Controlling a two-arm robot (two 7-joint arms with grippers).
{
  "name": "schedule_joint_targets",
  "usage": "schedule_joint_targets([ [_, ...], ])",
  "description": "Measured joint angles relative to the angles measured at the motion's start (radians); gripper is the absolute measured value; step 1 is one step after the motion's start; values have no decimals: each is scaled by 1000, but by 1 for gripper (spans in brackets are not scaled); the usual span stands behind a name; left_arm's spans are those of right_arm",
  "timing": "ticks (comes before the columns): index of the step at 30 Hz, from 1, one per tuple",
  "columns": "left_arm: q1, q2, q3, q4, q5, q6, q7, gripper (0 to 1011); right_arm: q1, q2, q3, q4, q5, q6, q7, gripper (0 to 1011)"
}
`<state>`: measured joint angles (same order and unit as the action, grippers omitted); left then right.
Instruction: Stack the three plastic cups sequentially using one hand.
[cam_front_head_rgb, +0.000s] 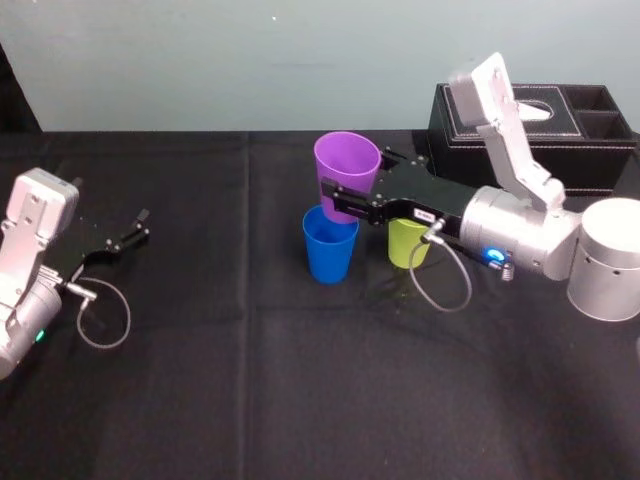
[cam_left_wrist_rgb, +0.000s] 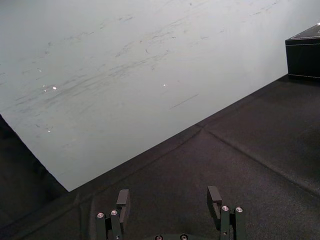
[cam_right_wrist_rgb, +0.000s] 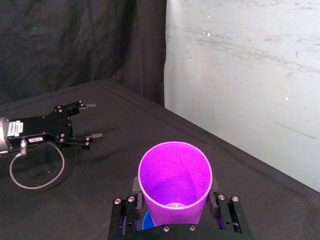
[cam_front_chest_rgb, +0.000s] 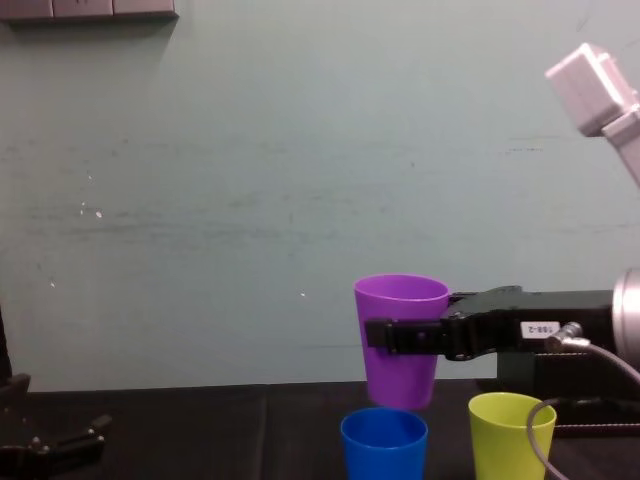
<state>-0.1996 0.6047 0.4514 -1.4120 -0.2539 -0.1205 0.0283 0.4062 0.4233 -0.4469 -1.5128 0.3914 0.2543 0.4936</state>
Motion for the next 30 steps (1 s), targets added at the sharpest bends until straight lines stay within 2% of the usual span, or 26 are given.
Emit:
schedule_joint_targets([
  [7, 0, 0, 0, 0, 0, 0, 0, 1011, 30, -16, -29, 51, 13, -4, 3, 734],
  [17, 0, 0, 0, 0, 0, 0, 0, 1011, 33, -18, -53, 85, 25, -25, 4, 734],
  [30, 0, 0, 0, 0, 0, 0, 0, 1011, 44, -22, -72, 118, 16, -49, 4, 734],
])
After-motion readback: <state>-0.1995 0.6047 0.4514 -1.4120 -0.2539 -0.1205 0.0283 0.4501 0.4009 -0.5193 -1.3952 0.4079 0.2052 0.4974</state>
